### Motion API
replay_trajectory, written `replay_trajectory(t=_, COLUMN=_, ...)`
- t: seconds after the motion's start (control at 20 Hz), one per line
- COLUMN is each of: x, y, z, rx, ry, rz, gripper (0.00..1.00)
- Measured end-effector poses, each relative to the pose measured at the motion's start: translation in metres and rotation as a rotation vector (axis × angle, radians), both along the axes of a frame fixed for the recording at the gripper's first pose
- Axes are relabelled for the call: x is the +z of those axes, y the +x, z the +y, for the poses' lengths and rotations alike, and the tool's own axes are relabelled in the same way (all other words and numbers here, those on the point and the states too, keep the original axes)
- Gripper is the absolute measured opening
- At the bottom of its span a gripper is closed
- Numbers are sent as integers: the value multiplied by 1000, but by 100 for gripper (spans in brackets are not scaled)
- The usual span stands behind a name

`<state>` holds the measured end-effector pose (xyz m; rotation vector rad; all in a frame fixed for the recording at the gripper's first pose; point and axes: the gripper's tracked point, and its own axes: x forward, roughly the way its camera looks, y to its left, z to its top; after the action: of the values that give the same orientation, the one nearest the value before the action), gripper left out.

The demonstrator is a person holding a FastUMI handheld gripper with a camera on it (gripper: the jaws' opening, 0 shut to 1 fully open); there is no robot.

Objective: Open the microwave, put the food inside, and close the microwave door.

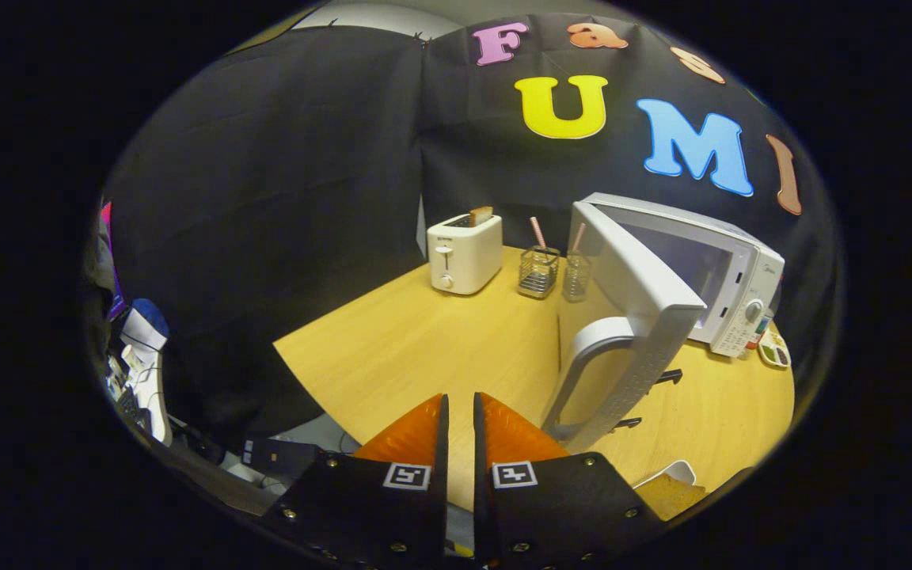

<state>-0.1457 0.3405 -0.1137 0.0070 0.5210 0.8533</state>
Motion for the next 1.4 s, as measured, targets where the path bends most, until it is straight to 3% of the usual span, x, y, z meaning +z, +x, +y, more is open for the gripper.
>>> replay_trajectory(t=0.1, x=19, y=-16, z=-1, rx=58, ry=66, rz=52, gripper=15)
replay_trajectory(t=0.2, x=44, y=-21, z=-15, rx=85, ry=107, rz=54, gripper=31)
replay_trajectory(t=0.25, x=54, y=-23, z=-22, rx=92, ry=127, rz=50, gripper=55)
replay_trajectory(t=0.3, x=63, y=-23, z=-31, rx=89, ry=144, rz=45, gripper=68)
replay_trajectory(t=0.35, x=71, y=-23, z=-42, rx=81, ry=155, rz=40, gripper=93)
replay_trajectory(t=0.4, x=77, y=-20, z=-52, rx=67, ry=163, rz=34, gripper=98)
replay_trajectory(t=0.65, x=91, y=4, z=-108, rx=-25, ry=177, rz=14, gripper=98)
replay_trajectory(t=0.95, x=71, y=36, z=-183, rx=-163, ry=142, rz=34, gripper=98)
replay_trajectory(t=1.4, x=-23, y=59, z=-254, rx=-315, ry=87, rz=251, gripper=99)
